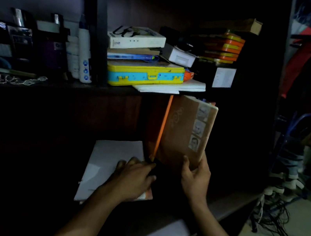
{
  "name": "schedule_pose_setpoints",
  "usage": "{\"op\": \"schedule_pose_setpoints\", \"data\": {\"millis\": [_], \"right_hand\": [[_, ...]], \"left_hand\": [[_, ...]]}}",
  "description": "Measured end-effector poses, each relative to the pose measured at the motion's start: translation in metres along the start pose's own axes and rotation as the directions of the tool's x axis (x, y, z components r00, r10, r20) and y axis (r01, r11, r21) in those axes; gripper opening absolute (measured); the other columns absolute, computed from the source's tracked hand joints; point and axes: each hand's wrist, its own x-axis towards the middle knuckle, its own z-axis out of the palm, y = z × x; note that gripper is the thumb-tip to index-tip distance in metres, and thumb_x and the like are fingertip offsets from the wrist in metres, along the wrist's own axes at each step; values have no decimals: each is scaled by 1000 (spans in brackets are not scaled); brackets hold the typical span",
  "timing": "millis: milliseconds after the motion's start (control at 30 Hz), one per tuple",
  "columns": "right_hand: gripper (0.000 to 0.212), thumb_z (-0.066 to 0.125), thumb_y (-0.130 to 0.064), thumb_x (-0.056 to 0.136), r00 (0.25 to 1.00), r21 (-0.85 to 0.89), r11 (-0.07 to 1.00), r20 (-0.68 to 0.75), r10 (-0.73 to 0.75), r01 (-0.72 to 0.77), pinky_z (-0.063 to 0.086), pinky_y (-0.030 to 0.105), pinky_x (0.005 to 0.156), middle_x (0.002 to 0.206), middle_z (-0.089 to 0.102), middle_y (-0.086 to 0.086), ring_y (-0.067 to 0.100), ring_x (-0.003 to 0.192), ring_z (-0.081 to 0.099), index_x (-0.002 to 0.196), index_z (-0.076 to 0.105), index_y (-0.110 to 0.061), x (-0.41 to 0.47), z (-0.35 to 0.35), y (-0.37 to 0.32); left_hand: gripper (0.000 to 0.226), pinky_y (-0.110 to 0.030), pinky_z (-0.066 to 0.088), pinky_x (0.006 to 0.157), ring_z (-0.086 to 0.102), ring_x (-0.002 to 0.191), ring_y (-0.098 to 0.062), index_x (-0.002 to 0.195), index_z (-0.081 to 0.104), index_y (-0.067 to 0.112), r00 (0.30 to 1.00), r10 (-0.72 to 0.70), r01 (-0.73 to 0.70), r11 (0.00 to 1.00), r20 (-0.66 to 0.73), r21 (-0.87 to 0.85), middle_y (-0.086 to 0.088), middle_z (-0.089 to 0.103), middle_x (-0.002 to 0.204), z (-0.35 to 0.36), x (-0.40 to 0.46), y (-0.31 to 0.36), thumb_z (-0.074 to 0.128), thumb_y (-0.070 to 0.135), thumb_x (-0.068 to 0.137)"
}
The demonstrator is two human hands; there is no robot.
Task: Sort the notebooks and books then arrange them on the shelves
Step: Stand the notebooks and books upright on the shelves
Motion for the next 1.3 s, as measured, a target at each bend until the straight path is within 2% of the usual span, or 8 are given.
{"op": "schedule_pose_setpoints", "data": {"millis": [167,367,533,700,867,1000,1133,1300], "right_hand": [[34,63,-3,93,995,-21,997,-64,74,-75,45,7,55,88,68,-7,-5,57,60,119,59,-24,-4,-5,-3],[40,63,-4,85,984,-69,997,178,32,-20,47,11,69,95,64,-12,0,84,63,106,49,-35,-4,-6,-4],[41,60,-8,88,934,-133,991,356,24,25,44,7,78,108,54,-15,-3,100,56,112,42,-36,0,0,1],[23,48,-32,99,950,-243,970,306,58,19,50,28,79,110,57,-10,8,96,57,122,48,-35,-2,4,4],[37,60,-20,98,963,-276,961,266,50,26,55,26,77,121,49,-10,5,98,58,132,48,-27,-1,2,0],[28,68,-18,93,957,-233,971,289,19,51,54,18,68,108,55,-16,-2,94,60,113,51,-27,-2,4,1],[14,62,-9,94,963,-314,948,268,32,55,50,26,70,97,57,-7,13,87,59,95,53,-19,4,12,10],[22,59,-22,99,910,-352,915,413,-35,194,54,35,90,119,64,-4,15,107,62,121,58,-26,13,37,0]], "left_hand": [[48,-58,28,111,45,129,-31,150,36,23,986,-161,161,987,-52,6,-6,51,143,6,33,46,41,24,102],[46,-49,32,114,38,140,-27,148,38,38,977,-156,137,981,-143,-134,3,38,154,1,40,51,35,38,102],[49,-41,34,110,34,135,-24,145,41,47,973,-134,135,991,-186,-5,5,31,150,-9,30,25,46,29,99],[37,-34,38,109,42,133,-20,137,53,38,951,-137,94,982,-277,-164,7,36,149,-14,21,16,48,31,101],[54,-41,41,107,40,137,-32,152,34,28,850,-457,464,885,-263,-37,-8,35,153,-35,-20,-53,43,48,102],[39,-33,48,93,58,115,-24,137,54,22,819,-530,475,841,-220,-261,-6,58,133,-25,-55,-94,49,39,102],[21,-33,55,74,64,87,-20,115,65,15,792,-558,359,754,-247,-550,-1,65,97,-23,-53,-91,64,24,97],[18,-37,56,50,68,75,-30,104,60,11,771,-616,335,609,-162,-719,-13,68,94,-23,-41,-91,71,18,92]]}}
